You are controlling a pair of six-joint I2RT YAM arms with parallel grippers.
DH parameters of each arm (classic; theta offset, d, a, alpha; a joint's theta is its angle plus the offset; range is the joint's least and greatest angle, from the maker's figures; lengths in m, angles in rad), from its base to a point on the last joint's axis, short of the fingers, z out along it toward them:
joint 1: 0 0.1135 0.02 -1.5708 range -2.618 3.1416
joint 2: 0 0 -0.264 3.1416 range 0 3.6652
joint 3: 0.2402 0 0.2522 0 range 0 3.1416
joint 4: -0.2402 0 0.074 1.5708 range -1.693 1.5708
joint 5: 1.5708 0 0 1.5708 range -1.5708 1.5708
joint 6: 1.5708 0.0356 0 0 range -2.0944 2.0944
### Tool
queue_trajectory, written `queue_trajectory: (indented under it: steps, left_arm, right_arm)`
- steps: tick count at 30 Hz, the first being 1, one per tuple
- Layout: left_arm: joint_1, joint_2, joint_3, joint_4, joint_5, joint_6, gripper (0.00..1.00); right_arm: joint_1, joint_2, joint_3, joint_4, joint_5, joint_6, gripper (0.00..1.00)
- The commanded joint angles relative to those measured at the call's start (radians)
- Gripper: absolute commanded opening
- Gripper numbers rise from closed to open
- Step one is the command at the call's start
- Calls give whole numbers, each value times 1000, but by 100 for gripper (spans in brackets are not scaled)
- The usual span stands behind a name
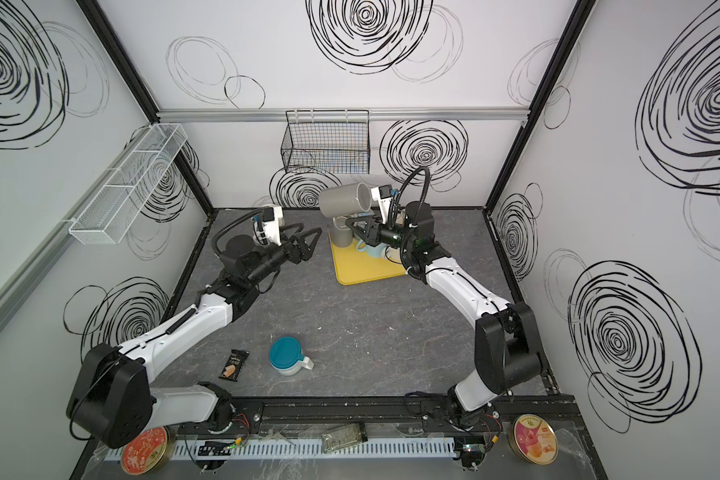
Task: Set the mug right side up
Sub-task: 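Lift the grey mug toward the left gripper while the left gripper approaches, then grasp the grey mug with the left gripper from the right gripper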
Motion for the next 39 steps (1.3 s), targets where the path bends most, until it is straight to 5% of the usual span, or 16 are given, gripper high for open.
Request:
queue_trajectory:
  steps: [1, 8, 21, 31, 35, 39]
  left_arm:
    - [-5, 29, -11, 266, 99, -161, 86]
    - [4, 89, -27, 452, 131, -302, 77]
    - [-11, 173, 50, 497, 201, -431, 63]
    - [-9, 192, 79, 591, 266, -523, 16]
    - [14, 187, 77, 609, 299, -543, 0]
    - [37, 165, 55, 638, 293, -557, 0]
  right_arm:
    - [10, -17, 84, 195, -152, 60, 0]
    - [20, -22, 90, 197, -179, 54, 0]
    - [47, 15, 146, 184, -227, 61, 0]
    - [49, 39, 149, 169, -227, 63, 0]
    - [45, 43, 138, 124, -187, 41, 19]
    - [39, 45, 137, 49, -149, 14, 40]
